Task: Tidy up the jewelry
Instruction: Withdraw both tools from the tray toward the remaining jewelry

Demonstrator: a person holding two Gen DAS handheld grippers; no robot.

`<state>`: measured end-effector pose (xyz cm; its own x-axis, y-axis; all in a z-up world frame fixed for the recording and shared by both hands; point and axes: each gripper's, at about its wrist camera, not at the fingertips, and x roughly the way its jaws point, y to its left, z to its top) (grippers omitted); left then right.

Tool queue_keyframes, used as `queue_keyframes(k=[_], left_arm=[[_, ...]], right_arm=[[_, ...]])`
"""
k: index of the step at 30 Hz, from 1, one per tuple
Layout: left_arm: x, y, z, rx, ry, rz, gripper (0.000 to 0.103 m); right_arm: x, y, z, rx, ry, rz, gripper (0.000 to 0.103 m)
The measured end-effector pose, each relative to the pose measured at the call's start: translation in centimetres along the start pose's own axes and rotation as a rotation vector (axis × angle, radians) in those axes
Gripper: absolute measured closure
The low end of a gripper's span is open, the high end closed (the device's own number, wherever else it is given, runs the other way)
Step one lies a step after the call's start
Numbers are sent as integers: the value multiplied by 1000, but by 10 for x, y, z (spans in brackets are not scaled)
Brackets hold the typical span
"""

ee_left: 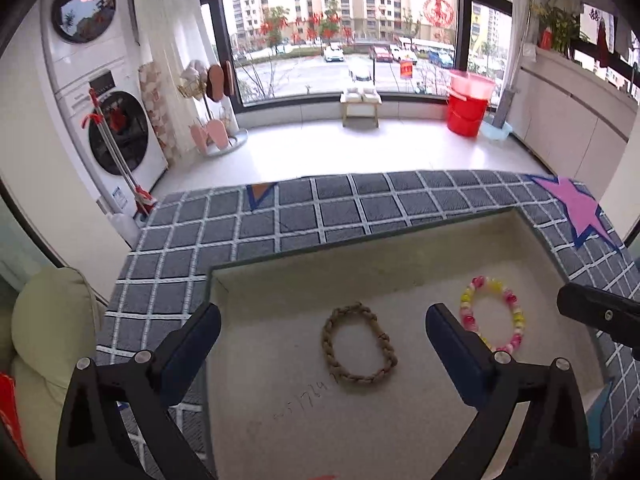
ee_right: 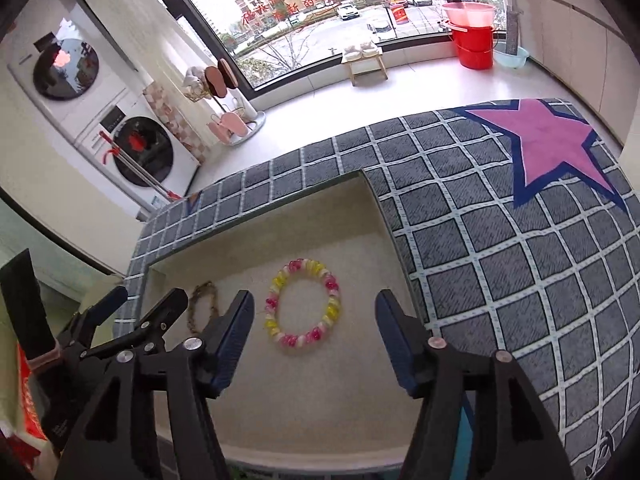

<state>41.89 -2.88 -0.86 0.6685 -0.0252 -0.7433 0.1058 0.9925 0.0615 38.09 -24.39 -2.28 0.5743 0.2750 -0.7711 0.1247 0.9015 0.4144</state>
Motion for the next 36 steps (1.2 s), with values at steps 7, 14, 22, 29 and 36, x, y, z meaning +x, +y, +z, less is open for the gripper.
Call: queue_keyframes(k=[7,14,22,29,36], left_arm=[[-48,4,-15,28,-14,-107,0],[-99,15,-55,2,-29,-156,0],[-145,34,-102,-16,-66,-59,0],[-147,49,-137,-46,7,-79,0],[-136,45,-176,-64,102,-115,0]], right_arm=[[-39,11,-16,-35,-96,36,11],[-96,27,-41,-112,-227,18,11],[-135,35,-74,-135,-162,-21,11],[-145,29,-116,-138,-109,-27,11],[-133,14,-166,-119,-8,-71,11]])
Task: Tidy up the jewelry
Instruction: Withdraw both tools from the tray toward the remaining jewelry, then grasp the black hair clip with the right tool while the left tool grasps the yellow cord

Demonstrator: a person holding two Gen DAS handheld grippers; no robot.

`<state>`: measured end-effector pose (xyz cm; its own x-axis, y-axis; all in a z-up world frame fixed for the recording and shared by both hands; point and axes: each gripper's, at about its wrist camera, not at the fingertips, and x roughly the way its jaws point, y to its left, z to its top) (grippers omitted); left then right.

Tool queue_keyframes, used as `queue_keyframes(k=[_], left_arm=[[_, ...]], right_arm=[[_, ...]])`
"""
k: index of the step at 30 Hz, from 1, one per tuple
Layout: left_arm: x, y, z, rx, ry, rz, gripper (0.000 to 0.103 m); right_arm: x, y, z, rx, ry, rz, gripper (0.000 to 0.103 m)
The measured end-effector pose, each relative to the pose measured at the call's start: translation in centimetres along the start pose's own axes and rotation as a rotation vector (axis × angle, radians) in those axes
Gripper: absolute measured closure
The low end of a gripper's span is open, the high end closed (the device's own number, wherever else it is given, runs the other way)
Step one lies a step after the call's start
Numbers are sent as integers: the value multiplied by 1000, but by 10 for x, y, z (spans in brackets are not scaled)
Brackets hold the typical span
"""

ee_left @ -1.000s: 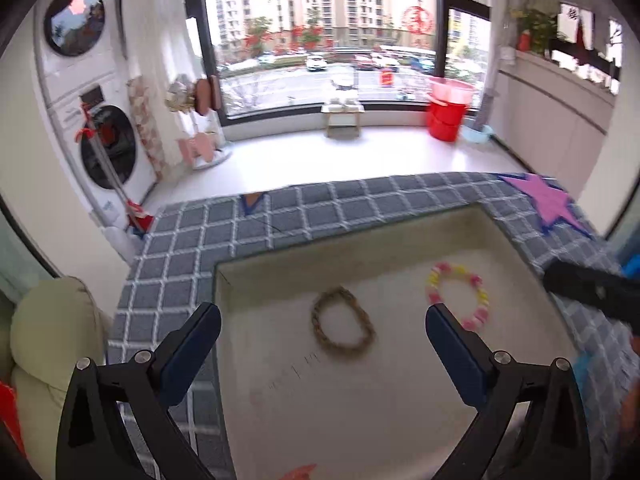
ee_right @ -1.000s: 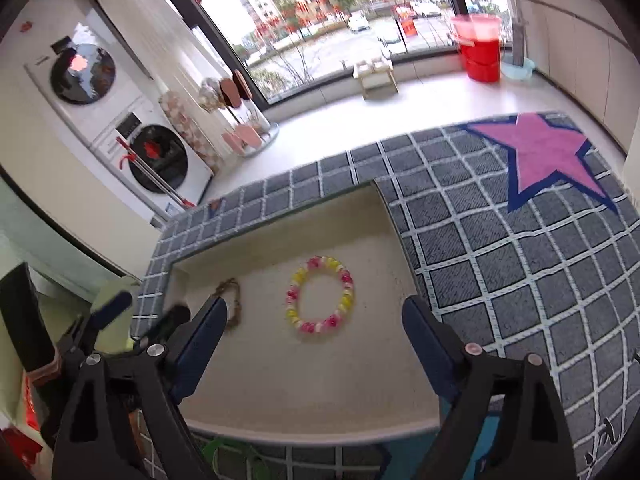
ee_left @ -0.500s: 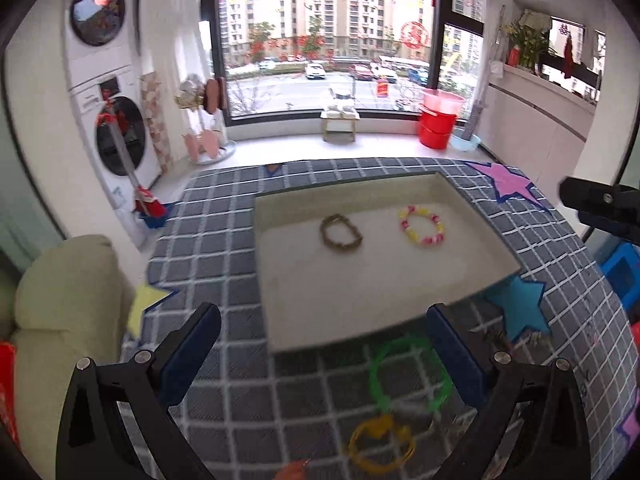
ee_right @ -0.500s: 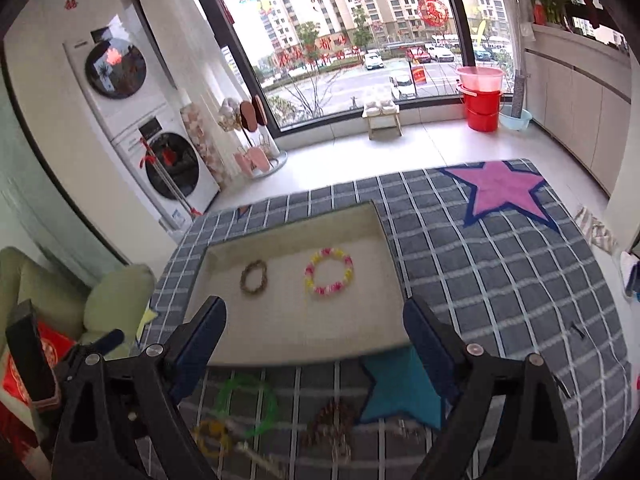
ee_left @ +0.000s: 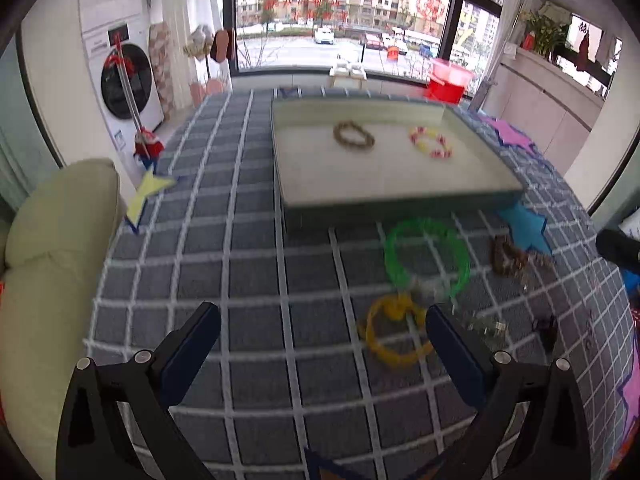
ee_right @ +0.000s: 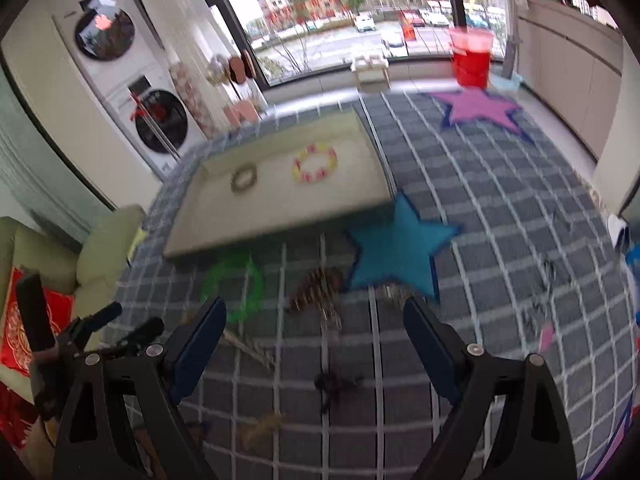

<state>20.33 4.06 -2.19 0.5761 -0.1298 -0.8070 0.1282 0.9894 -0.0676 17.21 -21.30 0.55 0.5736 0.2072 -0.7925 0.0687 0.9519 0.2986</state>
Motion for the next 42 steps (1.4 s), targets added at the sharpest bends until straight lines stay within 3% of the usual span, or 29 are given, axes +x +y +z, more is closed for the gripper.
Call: queue_keyframes(k=[9,23,29,31,33,35,36,37,38,39,42], left_arm=[[13,-6,-13,-17,37,18,0],[28,-18,-11,34,46,44,0],[32,-31,-13,99,50,40,7],[29,-34,-14,121,38,29,16],[28,-38,-15,139,31,23,22],[26,-40,-15,150,26,-7,38],[25,-42,-15,157,24,-20,53],[24,-43,-15,166,20,-25,76],[24,-45,-16,176,20,-31,87],[24,-45,-16,180,18,-34,86],[22,-41,-15,161,22,-62,86]], right_arm=[[21,-12,-47,34,83,-49,11],[42,-6,-57,15,103,-126,12],[48,3,-57,-36,86,-194,28],[49,5,-57,-56,84,-213,35],[49,7,-58,-78,77,-242,50],[49,8,-58,-91,71,-258,62],[48,8,-58,-94,70,-259,65],[48,7,-58,-95,68,-257,65],[47,6,-58,-95,67,-253,66],[47,7,-58,-97,63,-252,82],[45,5,-60,-88,59,-247,84]])
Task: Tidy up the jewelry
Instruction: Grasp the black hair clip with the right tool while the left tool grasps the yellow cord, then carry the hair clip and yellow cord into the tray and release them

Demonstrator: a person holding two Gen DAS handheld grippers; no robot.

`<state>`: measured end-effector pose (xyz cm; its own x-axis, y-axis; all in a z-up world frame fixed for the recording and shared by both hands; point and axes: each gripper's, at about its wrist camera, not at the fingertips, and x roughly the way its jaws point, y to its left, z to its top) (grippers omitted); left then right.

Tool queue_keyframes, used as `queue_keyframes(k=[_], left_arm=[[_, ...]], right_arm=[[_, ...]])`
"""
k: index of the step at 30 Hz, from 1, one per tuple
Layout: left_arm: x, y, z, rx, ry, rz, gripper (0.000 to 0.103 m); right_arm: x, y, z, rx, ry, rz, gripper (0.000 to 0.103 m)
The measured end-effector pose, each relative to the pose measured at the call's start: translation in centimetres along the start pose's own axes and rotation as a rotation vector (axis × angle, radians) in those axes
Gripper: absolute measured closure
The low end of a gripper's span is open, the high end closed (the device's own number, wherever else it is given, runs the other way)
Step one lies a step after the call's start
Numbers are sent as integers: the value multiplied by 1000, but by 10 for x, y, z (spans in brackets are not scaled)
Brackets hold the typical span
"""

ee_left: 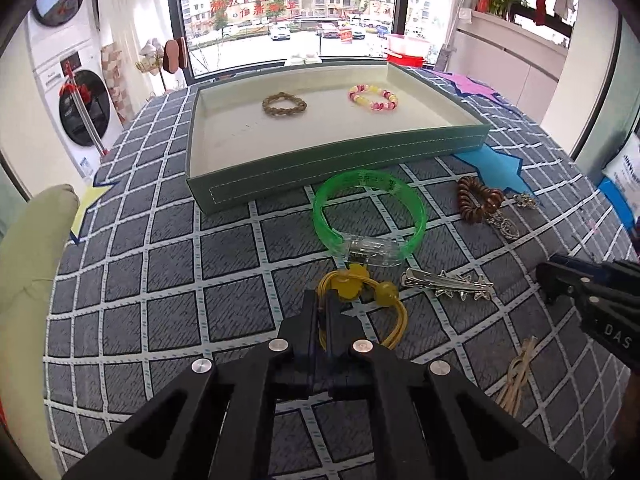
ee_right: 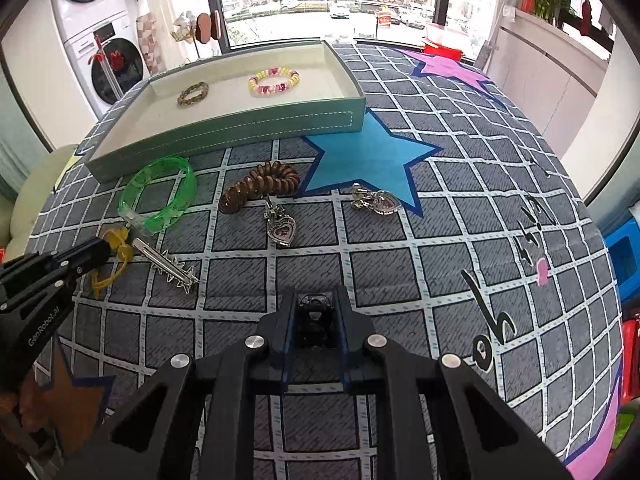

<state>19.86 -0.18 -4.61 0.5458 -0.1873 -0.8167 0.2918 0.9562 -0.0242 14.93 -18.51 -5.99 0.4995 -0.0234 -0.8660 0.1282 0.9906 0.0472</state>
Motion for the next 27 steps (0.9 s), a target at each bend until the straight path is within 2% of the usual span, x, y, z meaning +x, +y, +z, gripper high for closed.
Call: queue_keyframes(k=[7,17,21,27], left_arm=[[-17,16,0,-92,-28,-96,86],[-50,23,7,-100,-90,-141,86],[-59,24,18,-103,-116,-156,86],[-70,28,47,-95,-170,-155,86]], right_arm=[[-7,-8,-1,44,-4,54,84],[-28,-13,6,63,-37,117,84],[-39,-14,19,60,-52,149,84],[-53,-16,58,50,-87,209,84]])
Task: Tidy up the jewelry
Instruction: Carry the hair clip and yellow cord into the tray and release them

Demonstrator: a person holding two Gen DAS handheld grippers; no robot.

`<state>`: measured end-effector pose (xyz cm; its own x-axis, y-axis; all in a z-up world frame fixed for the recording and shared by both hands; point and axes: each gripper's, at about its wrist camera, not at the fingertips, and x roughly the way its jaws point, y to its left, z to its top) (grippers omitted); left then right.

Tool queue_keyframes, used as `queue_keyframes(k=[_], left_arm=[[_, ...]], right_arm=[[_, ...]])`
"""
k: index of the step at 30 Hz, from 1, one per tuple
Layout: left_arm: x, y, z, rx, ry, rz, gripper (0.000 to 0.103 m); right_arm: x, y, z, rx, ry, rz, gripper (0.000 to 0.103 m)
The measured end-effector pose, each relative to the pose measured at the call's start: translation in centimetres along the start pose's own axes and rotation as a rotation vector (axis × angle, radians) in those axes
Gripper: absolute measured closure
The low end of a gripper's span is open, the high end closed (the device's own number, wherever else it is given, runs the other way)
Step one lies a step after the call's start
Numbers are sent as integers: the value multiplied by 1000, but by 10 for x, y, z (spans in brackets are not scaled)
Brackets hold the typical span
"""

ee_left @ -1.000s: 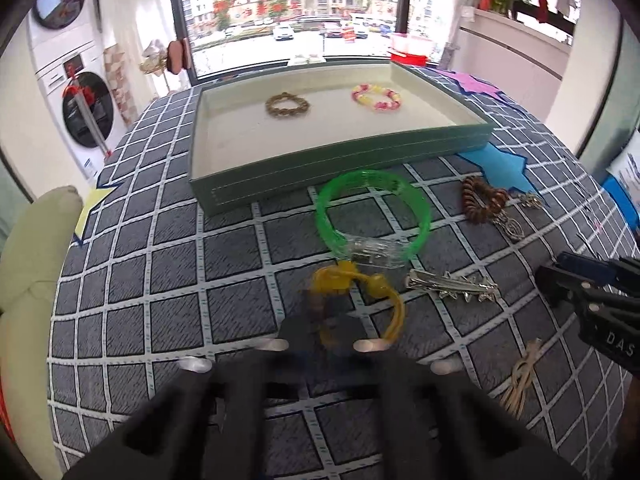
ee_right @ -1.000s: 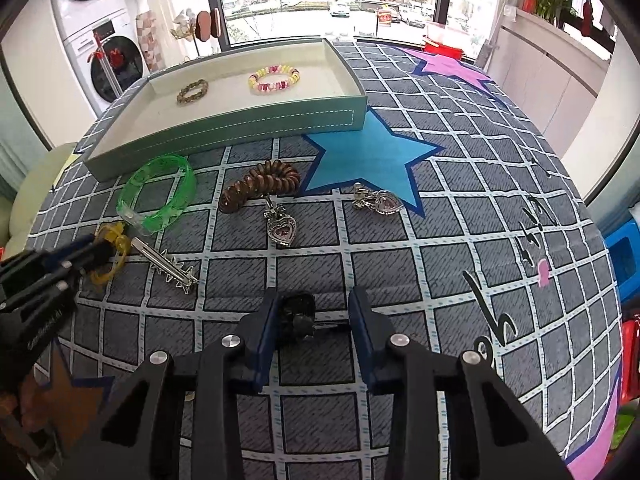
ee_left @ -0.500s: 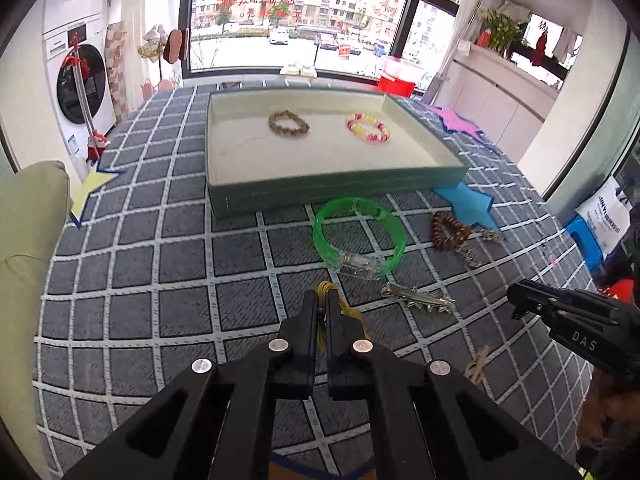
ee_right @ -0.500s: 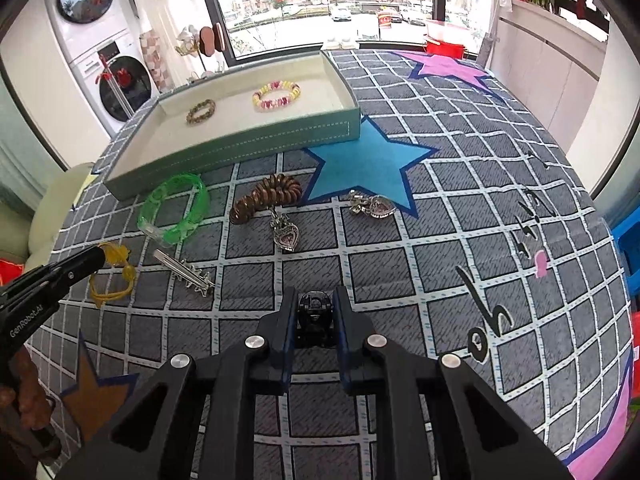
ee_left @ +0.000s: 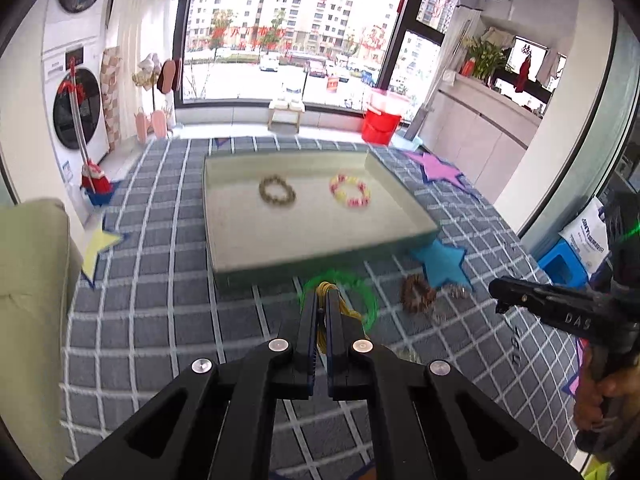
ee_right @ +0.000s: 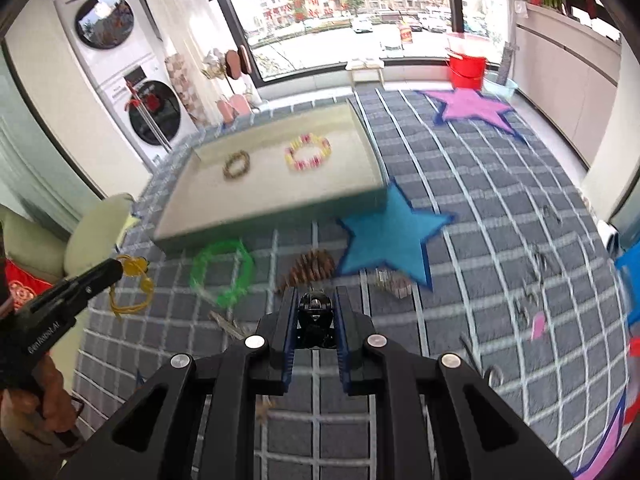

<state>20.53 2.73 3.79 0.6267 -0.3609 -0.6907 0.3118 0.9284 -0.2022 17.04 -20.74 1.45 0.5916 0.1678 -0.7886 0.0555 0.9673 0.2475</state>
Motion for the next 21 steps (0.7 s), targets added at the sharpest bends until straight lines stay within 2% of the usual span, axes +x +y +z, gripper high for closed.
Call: queue_keyframes(k=[9,15,21], left_arm=[[19,10,66,-7,-52,33,86],[51,25,103,-49,-51,62,86],[88,40,118,-66,-36,115,86]], right_arm=[[6,12,80,-50,-58,45,84],[35,19,127,-67,-75,65,84],[73,16,157,-47,-59,75,84]])
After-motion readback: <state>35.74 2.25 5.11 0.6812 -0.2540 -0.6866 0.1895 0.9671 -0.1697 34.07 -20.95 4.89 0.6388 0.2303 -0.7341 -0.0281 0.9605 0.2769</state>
